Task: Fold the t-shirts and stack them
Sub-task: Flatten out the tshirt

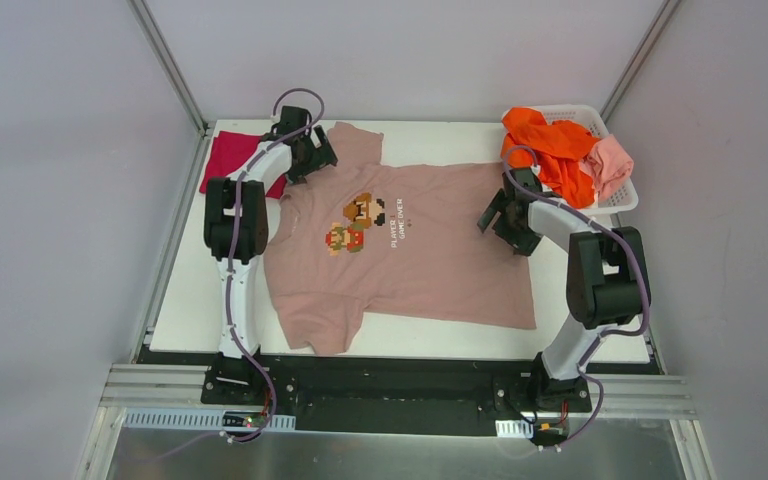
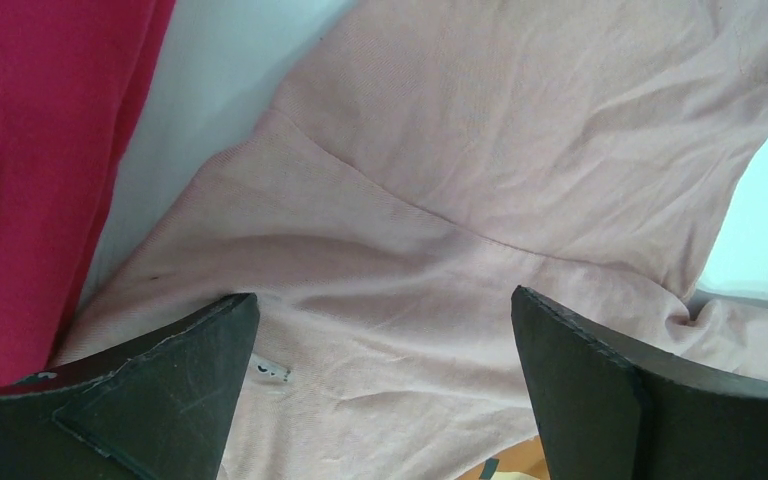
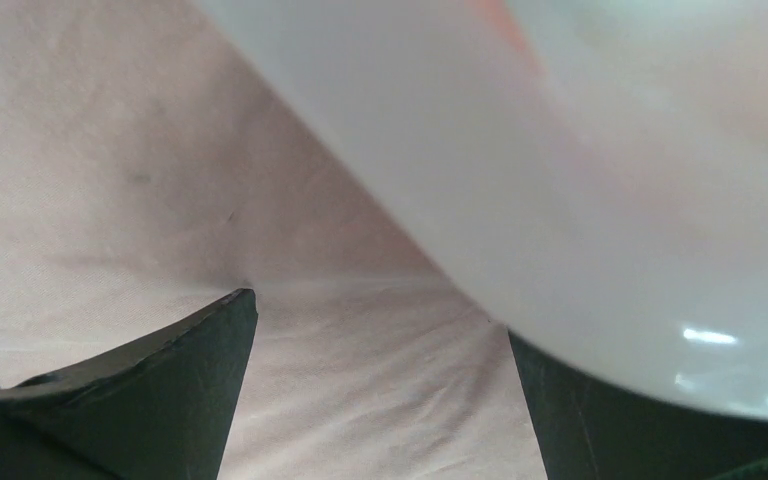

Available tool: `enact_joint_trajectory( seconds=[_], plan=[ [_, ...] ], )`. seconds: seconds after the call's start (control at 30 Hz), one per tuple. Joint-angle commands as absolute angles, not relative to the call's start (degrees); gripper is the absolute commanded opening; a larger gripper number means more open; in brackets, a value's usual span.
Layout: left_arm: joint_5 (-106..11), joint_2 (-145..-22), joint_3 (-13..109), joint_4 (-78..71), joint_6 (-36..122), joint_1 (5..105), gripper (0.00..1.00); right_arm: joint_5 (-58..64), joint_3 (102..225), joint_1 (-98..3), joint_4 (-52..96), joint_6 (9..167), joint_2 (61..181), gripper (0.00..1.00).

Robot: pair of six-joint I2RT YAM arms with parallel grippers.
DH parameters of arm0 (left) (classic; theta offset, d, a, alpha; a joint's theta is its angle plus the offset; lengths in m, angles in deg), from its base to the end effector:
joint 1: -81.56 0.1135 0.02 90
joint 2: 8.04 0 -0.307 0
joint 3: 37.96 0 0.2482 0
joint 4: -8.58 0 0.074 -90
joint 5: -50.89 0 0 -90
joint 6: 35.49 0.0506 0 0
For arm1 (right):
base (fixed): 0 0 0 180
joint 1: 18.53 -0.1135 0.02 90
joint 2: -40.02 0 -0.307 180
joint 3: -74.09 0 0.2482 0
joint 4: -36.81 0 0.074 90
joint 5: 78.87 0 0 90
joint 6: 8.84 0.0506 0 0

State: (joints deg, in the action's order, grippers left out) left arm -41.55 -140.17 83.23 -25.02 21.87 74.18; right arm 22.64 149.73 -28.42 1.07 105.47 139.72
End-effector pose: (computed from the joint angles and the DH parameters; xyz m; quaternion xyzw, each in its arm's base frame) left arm 0.5535 -0.0739 0.2067 -0.1936 0.9016 -0.1506 0.3563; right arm 0.3569 0.0520 0.2081 0.1465 0.9497 -0.0163 0.2762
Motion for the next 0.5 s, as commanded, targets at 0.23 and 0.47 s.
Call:
enact_joint_trajectory(
  seconds=[0.23, 0.47],
  plan=[
    [-56.04, -138.5, 85.98, -27.25, 23.36, 74.9, 0.99, 18.26, 154.48, -27.54, -3.57, 104.55, 134.93, 0.99],
    [-52.85, -119.8, 77.96, -35.07, 23.51, 72.97, 0.99, 19.48, 150.49, -28.21, -6.74, 108.77, 117.13, 1.0]
  ],
)
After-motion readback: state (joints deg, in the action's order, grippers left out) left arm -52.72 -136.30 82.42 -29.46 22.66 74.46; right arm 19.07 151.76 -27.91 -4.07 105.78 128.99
